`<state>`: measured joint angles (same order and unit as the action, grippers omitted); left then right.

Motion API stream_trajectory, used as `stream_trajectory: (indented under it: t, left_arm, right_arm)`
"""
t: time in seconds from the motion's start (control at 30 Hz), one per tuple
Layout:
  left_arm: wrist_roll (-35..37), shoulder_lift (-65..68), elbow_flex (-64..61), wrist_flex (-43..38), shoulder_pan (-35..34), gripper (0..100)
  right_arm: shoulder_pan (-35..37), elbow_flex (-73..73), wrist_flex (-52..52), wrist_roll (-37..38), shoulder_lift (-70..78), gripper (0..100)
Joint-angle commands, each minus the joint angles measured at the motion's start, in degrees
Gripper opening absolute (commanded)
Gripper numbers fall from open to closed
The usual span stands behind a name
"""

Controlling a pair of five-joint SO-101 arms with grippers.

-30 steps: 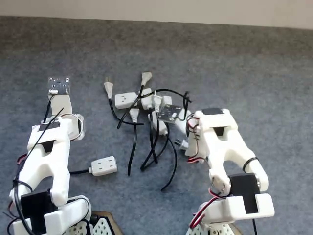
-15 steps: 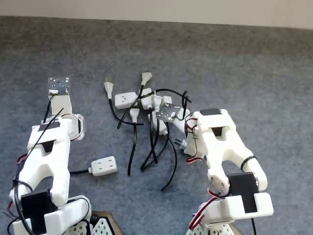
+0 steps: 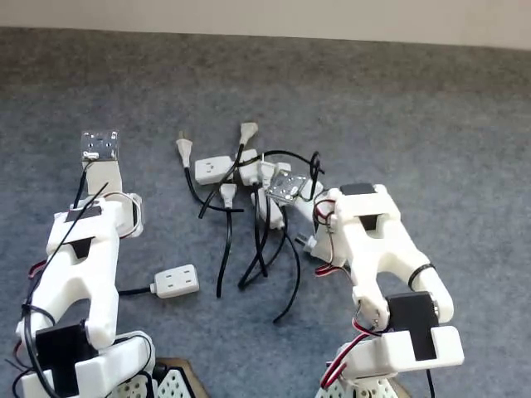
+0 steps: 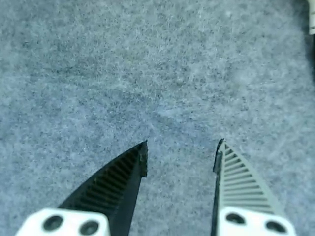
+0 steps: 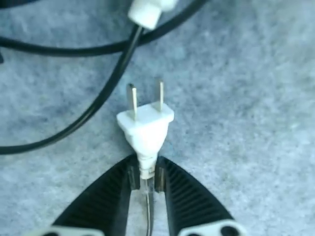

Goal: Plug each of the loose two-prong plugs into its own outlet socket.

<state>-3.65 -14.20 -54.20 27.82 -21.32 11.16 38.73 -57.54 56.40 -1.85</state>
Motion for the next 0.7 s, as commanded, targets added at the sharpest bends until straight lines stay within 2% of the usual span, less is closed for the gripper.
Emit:
stream_trajectory:
  t: [0.0, 0.2, 0.33, 0.5, 0.67]
  left_arm:
    - [0.4, -0.2, 0.4, -0.9, 1.1, 23]
    - [0.4, -0.2, 0.4, -0.9, 1.1, 23]
    - [0.4, -0.2, 0.4, -0.9, 1.1, 23]
    - [0.4, -0.2, 0.4, -0.9, 1.1, 23]
    - [0.4, -0.2, 0.4, -0.9, 1.2, 23]
  right_arm:
    - [3.3, 5.2, 0.1, -0.5, -1.5, 0.5]
    - [10.2, 9.2, 0.1, -2.6, -1.5, 0.6]
    - [10.2, 6.9, 0.1, -8.0, -1.5, 1.9]
    - [10.4, 6.8, 0.3, -8.4, -1.5, 14.3]
    - [10.4, 6.3, 0.4, -10.6, -1.5, 11.8]
